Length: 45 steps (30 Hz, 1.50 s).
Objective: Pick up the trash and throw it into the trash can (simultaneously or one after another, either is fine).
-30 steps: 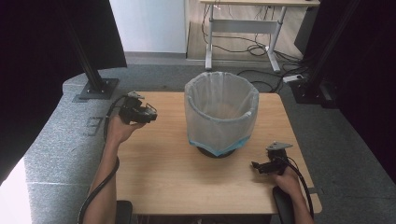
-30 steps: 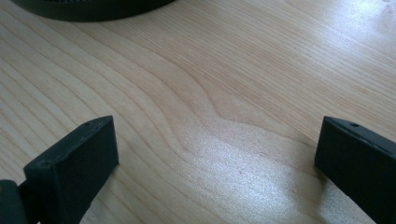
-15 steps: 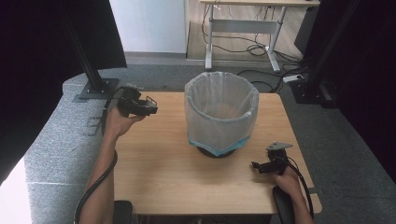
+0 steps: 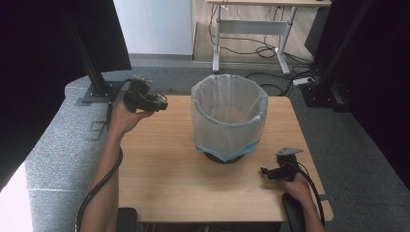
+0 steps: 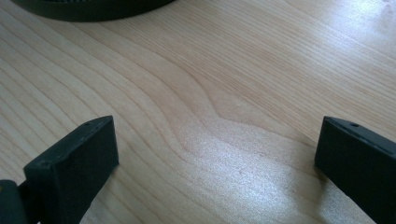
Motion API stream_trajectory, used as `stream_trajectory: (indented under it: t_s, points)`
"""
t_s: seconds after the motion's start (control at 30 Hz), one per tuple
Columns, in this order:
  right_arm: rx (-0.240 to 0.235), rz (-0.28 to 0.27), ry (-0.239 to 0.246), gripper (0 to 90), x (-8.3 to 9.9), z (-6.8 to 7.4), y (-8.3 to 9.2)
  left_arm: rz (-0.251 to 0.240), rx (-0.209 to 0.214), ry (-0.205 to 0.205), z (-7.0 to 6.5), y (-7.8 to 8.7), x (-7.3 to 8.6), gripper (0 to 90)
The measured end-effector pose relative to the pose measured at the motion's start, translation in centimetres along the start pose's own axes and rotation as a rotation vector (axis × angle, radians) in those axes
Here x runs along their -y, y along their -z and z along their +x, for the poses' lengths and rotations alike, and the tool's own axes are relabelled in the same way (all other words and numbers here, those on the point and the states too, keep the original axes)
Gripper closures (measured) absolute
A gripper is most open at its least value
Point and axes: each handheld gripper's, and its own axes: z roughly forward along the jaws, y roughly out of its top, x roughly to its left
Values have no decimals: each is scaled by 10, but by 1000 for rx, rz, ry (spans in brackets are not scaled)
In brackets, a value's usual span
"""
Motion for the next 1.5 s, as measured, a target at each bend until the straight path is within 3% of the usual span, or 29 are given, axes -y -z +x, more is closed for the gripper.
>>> stream_trajectory:
  t_s: [0.87, 1.5]
  points:
    - [0, 0, 0, 0, 0, 0, 0, -9, 14, -54, -23, 15, -43, 330]
    - [0, 0, 0, 0, 0, 0, 0, -40, 65, -88, -49, 9, -76, 330]
